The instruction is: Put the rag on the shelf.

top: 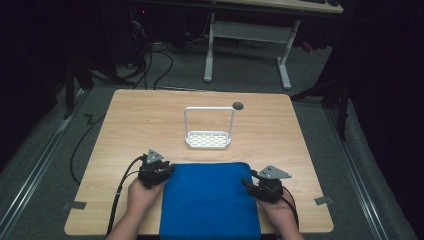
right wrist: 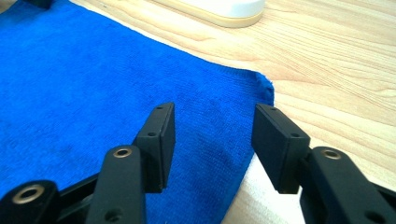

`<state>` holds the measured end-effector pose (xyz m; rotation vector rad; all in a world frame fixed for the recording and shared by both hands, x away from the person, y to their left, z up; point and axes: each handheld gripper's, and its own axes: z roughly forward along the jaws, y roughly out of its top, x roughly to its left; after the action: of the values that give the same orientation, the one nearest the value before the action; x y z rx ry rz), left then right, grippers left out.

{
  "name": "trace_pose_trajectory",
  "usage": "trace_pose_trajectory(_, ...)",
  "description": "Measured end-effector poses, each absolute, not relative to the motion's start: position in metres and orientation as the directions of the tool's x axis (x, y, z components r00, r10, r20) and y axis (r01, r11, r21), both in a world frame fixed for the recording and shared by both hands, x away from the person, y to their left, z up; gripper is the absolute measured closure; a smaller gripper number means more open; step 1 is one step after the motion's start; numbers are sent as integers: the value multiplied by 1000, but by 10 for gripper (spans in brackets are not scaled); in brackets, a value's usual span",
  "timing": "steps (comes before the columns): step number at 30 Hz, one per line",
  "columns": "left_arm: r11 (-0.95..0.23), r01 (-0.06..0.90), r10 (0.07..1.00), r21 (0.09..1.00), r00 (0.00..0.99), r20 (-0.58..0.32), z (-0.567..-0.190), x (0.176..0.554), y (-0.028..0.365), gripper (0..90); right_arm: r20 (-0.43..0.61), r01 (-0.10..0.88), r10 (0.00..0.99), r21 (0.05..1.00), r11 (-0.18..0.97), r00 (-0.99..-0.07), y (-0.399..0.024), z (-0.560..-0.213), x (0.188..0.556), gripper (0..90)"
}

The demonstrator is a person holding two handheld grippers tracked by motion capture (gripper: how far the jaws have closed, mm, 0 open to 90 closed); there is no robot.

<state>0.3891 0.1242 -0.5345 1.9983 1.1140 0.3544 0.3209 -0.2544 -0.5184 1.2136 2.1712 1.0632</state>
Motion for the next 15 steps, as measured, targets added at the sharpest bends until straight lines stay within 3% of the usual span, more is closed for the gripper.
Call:
trace_pose_trajectory(6, -298, 580, 791, 758, 595, -144, -535, 388, 124, 849, -6, 530, 858, 784, 323, -513, -252, -521, 332, 471)
trace_pose_trajectory(15, -299, 581, 784, 757, 602, -152, -536, 389, 124, 861, 37, 611, 888, 738, 285, -459, -256, -520, 365, 468)
